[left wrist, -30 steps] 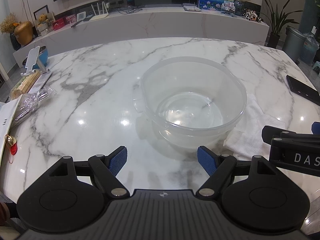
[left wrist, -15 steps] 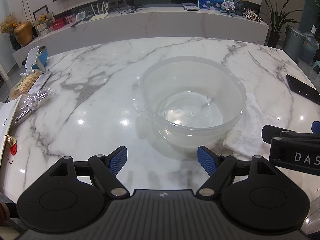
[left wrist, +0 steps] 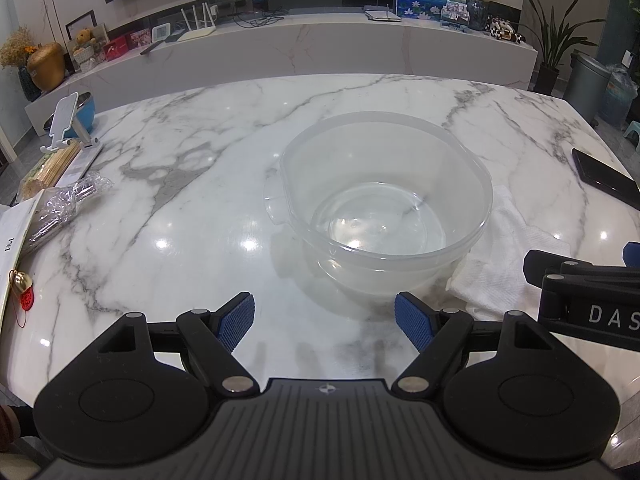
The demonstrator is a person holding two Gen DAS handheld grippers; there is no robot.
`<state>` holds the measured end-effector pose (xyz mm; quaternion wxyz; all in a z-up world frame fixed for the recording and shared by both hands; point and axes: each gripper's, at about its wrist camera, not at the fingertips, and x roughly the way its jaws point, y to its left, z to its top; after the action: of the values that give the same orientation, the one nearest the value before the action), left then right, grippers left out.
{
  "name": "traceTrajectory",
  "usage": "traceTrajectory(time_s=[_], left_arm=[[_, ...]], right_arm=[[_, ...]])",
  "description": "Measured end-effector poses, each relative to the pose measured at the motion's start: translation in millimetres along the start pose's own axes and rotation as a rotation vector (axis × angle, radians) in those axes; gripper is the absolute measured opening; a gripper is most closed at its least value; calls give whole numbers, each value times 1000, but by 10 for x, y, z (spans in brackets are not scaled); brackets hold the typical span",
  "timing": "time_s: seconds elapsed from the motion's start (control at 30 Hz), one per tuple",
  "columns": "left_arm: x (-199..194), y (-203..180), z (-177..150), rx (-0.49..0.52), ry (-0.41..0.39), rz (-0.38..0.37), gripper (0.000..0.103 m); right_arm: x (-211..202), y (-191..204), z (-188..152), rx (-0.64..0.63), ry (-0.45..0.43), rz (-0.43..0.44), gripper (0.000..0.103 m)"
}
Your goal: Clean bowl
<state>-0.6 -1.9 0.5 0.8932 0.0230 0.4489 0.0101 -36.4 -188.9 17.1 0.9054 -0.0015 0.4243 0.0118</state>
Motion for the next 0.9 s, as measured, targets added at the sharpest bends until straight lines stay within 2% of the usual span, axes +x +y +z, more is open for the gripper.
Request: traceTrajectory(time_s=[0.57,0.9], left_arm=[[2,16,0,2,1,-12,77],[51,32,-14,0,17,-14,77]], right_arm=[[7,-6,0,-3,5,0,102],[195,-13,-53,-23,64,-25,102]])
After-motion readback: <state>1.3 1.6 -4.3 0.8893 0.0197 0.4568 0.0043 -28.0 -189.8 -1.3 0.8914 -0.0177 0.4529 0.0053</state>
